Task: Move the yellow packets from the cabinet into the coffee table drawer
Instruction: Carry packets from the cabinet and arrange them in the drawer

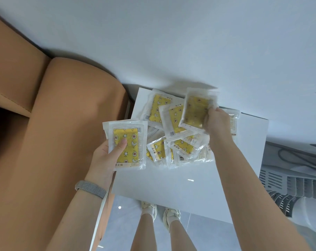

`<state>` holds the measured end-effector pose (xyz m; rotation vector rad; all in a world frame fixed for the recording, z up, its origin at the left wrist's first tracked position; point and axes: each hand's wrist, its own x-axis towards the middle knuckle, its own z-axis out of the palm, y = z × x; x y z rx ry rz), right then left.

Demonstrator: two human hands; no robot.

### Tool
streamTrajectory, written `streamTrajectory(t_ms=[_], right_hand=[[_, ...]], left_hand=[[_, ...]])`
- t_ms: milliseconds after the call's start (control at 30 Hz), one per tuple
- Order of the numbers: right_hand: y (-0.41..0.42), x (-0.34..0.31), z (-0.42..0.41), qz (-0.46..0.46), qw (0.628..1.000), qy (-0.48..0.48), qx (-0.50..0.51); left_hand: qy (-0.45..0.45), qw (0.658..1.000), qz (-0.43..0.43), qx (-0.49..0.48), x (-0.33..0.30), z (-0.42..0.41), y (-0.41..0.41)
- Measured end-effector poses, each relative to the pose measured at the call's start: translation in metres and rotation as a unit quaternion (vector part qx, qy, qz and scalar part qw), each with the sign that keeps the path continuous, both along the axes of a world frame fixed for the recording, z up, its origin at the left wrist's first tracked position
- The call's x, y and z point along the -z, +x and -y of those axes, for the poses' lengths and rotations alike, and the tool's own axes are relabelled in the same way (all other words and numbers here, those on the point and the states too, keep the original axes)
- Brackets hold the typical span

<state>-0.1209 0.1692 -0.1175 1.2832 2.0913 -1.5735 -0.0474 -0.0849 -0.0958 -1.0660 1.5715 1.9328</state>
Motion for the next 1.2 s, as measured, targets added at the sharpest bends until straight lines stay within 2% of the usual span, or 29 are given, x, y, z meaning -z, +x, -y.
streamTrajectory(t_ms=[67,133,233,433,500,567,633,700,867,1000,1100,1200], right_hand=[[0.007,-0.005,-0.011,0.006,0.995,-0.045,0.089],[0.015,-0.014,-0.016,-0.008,0.988,-0.093,0.119],[0.021,-0.024,-0.02,-0.025,0.992,-0.116,0.052],[0.005,-0.025,-0.003,-0.016,0.99,-0.103,-0.099],[-0.003,-0.019,0.012,0.01,0.987,-0.075,-0.141],[-0.01,-0.005,0.026,0.075,0.976,0.001,-0.203],[-0.014,0.008,0.039,0.18,0.931,0.109,-0.297],[-0.012,0.012,0.05,0.235,0.896,0.177,-0.334],[0.006,0.019,0.073,0.182,0.871,0.288,-0.353],[0.014,0.024,0.074,0.158,0.869,0.292,-0.368],[0.015,0.027,0.066,0.129,0.879,0.29,-0.356],[0.014,0.026,0.051,0.056,0.924,0.229,-0.299]], left_hand=[[0.008,1.0,-0.001,-0.001,-0.001,-0.003,0.0],[0.016,1.0,-0.004,-0.003,-0.003,-0.006,0.001],[0.02,1.0,-0.006,-0.002,-0.003,-0.012,0.001],[0.019,1.0,-0.002,0.004,-0.002,-0.016,0.002],[0.019,1.0,-0.001,0.003,-0.002,-0.017,0.003],[0.02,1.0,-0.001,0.003,-0.003,-0.018,0.004],[0.021,1.0,-0.002,0.002,-0.004,-0.017,0.005],[0.019,1.0,-0.001,0.003,-0.003,-0.016,0.007],[0.017,1.0,-0.004,-0.004,-0.002,-0.011,0.009],[0.013,1.0,-0.003,-0.01,-0.002,-0.007,0.011],[0.012,1.0,0.003,-0.007,-0.001,-0.004,0.011],[0.014,1.0,0.002,-0.005,0.0,-0.002,0.011]])
